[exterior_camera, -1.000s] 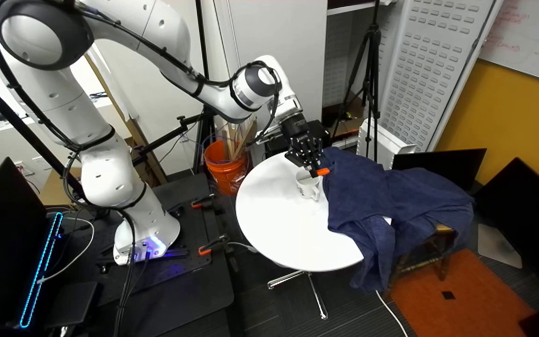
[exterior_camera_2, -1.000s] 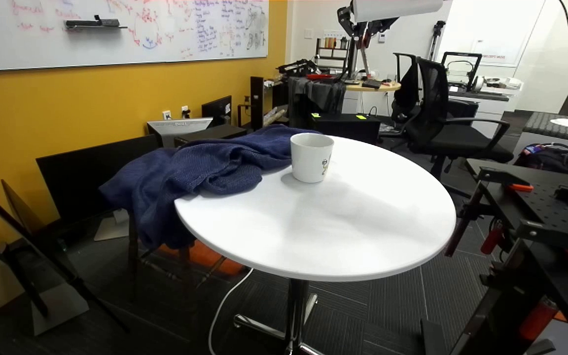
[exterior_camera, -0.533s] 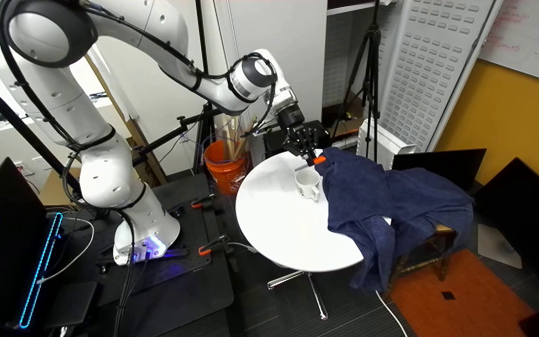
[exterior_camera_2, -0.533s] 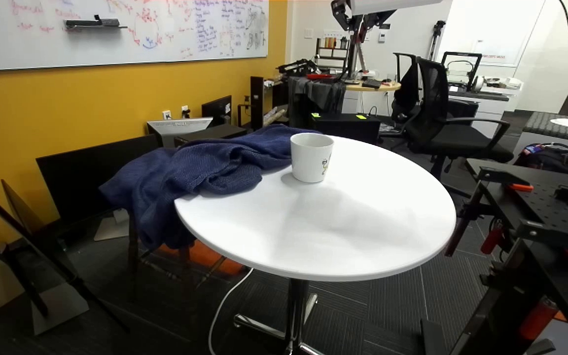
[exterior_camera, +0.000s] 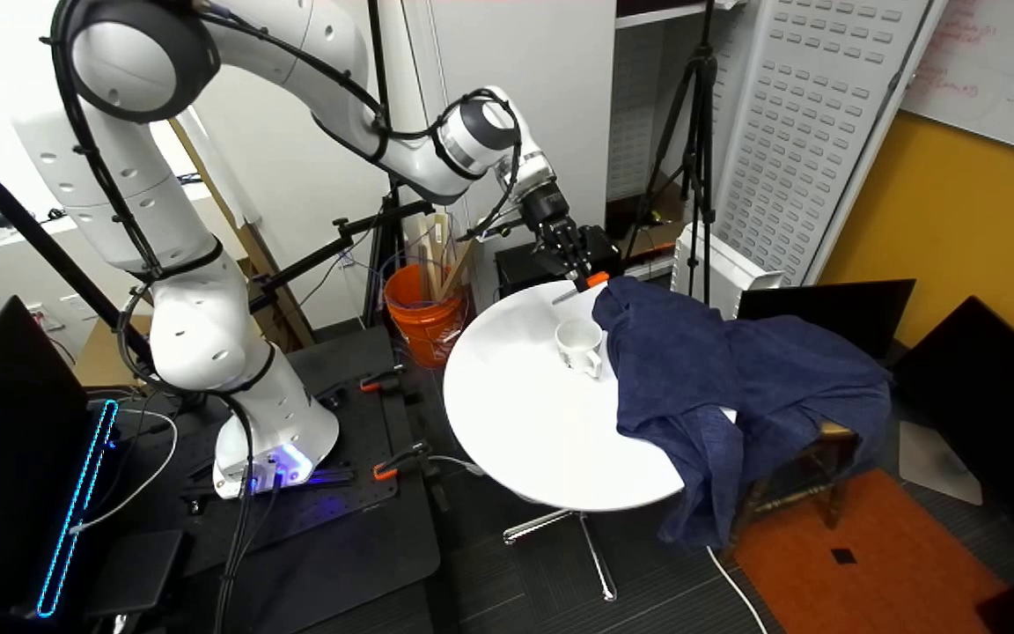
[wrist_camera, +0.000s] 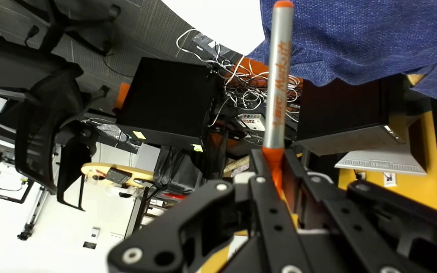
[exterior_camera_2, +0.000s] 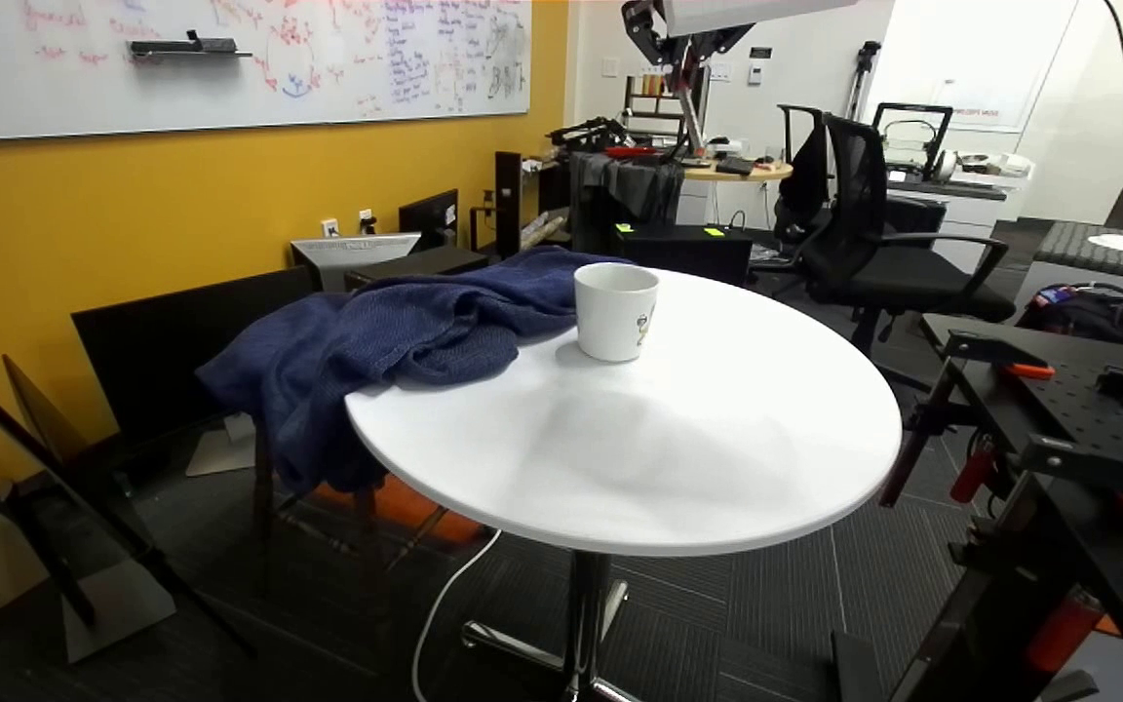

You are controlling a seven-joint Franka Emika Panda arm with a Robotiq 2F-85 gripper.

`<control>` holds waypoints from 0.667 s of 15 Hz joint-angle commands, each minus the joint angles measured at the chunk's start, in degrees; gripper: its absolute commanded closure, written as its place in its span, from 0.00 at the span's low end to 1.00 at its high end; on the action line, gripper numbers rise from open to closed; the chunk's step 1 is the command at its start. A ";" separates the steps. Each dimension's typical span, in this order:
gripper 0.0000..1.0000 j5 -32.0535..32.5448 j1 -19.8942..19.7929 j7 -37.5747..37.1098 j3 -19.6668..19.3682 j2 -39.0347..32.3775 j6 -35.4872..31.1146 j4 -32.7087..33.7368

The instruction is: Put the marker in the white mug cup

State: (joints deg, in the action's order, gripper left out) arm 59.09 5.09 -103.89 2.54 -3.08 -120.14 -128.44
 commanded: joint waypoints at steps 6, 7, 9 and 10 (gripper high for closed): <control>0.96 -2.07 2.73 -2.69 2.37 -10.54 6.50 8.25; 0.96 -2.28 3.11 -2.63 2.41 -11.46 6.90 9.01; 0.96 -3.06 3.89 -2.41 2.53 -13.23 8.51 10.68; 0.96 -3.28 4.16 -2.43 2.48 -14.05 8.96 11.31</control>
State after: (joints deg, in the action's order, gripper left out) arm 57.14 8.16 -105.38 4.75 -14.13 -114.82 -120.79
